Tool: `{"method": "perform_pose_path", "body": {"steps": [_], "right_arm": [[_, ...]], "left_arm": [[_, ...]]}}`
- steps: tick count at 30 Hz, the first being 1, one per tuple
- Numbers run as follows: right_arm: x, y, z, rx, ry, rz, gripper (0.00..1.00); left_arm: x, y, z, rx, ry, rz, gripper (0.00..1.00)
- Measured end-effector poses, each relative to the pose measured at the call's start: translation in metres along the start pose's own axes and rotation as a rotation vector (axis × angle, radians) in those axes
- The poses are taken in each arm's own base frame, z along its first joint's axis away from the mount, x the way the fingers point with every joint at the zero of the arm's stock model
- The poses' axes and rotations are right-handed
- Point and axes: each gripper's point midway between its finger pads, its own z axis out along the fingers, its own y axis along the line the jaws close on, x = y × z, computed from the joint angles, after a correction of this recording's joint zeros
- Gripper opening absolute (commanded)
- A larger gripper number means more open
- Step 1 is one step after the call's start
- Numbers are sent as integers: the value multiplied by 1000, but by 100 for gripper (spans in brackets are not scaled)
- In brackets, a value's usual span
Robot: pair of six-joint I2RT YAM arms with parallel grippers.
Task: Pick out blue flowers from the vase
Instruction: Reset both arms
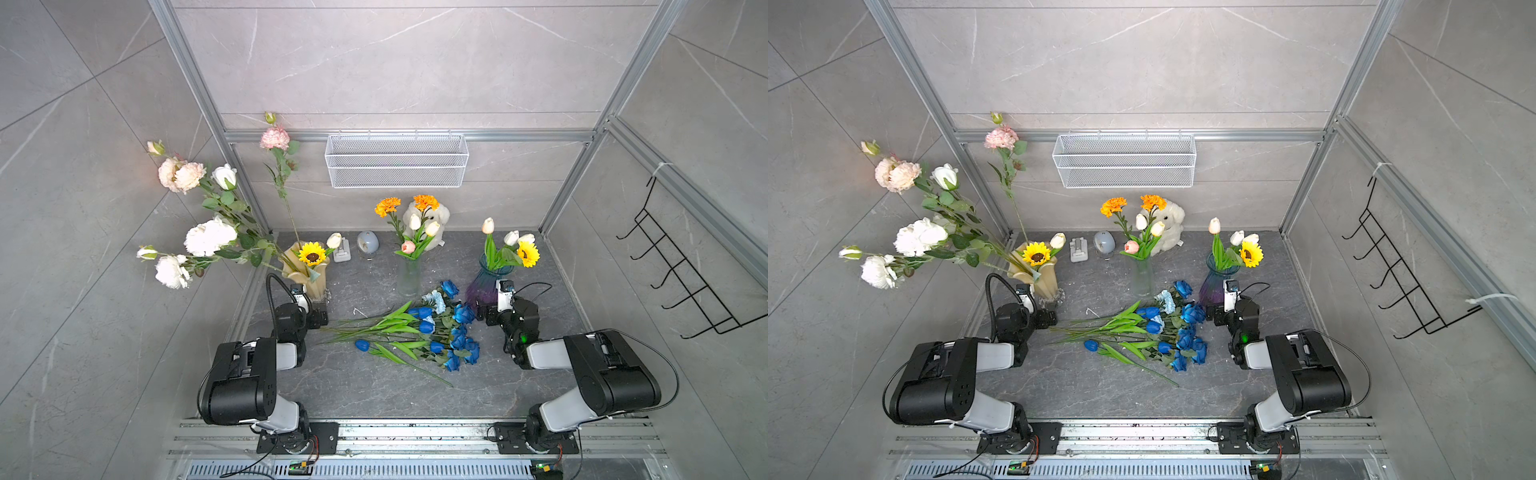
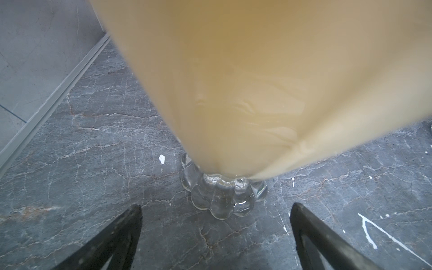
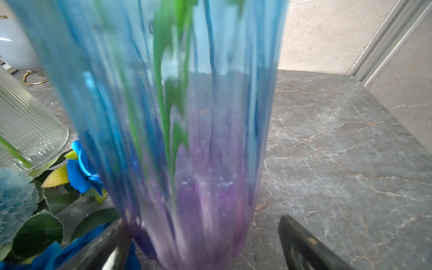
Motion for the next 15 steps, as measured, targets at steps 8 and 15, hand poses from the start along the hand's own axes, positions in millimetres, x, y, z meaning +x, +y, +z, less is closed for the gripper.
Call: {"method": "perform_pose_path", "body": {"steps": [8, 15], "right_arm": [[0, 0, 0, 0, 0, 0, 100], [0, 0, 0, 0, 0, 0, 100]], "left_arm": [[0, 1, 0, -2, -1, -1, 100], [0, 7, 0, -38, 0, -13, 100]]}}
